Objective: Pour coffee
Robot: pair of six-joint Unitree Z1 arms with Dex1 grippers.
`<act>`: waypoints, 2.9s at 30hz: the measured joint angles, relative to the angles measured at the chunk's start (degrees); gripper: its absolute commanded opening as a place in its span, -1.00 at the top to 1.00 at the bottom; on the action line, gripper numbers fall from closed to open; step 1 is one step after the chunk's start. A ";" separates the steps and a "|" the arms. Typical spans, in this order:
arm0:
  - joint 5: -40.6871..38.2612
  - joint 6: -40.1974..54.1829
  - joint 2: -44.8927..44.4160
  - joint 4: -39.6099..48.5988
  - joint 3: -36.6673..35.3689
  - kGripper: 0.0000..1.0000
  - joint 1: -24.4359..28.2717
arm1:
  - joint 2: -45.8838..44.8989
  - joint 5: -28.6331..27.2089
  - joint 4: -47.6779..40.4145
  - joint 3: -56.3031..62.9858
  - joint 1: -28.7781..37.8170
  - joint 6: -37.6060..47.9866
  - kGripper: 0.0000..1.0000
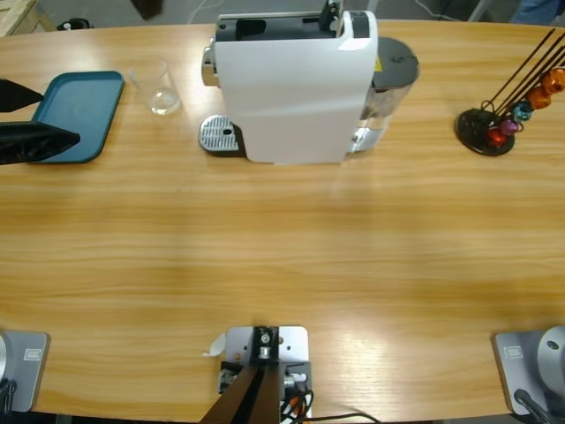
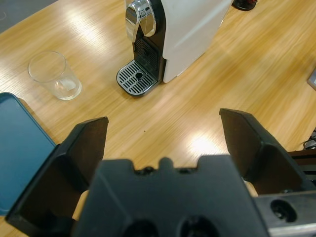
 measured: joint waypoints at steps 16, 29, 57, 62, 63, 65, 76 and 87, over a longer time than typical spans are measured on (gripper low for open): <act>0.05 2.00 -2.28 4.04 -0.03 -0.97 -0.82 | -30.51 -7.55 -20.42 52.66 -3.00 18.30 1.00; -0.42 3.08 -2.27 4.09 -0.03 -0.97 -0.96 | -32.44 -16.36 -53.43 63.60 -11.96 26.00 1.00; -2.20 3.08 -1.29 3.97 0.04 -0.97 -2.77 | -14.66 -18.69 -60.28 55.00 -5.88 45.36 1.00; -2.21 3.08 -1.29 3.98 0.08 -0.97 -2.90 | -10.68 -17.95 -61.95 54.56 -4.73 47.59 1.00; -2.21 3.08 -1.30 3.98 0.08 -0.97 -2.93 | -9.82 -17.86 -62.18 54.55 -4.30 47.71 1.00; -2.21 3.08 -1.30 3.97 0.08 -0.97 -2.96 | -8.38 -17.76 -62.57 54.56 -3.32 47.81 1.00; -2.24 3.07 -1.31 3.95 0.09 -0.97 -2.98 | -6.69 -15.18 -57.54 54.63 -2.89 50.90 1.00; -2.14 3.04 -1.33 3.77 0.09 -1.00 -3.01 | -7.11 -15.23 -51.76 49.43 -2.14 31.13 -1.00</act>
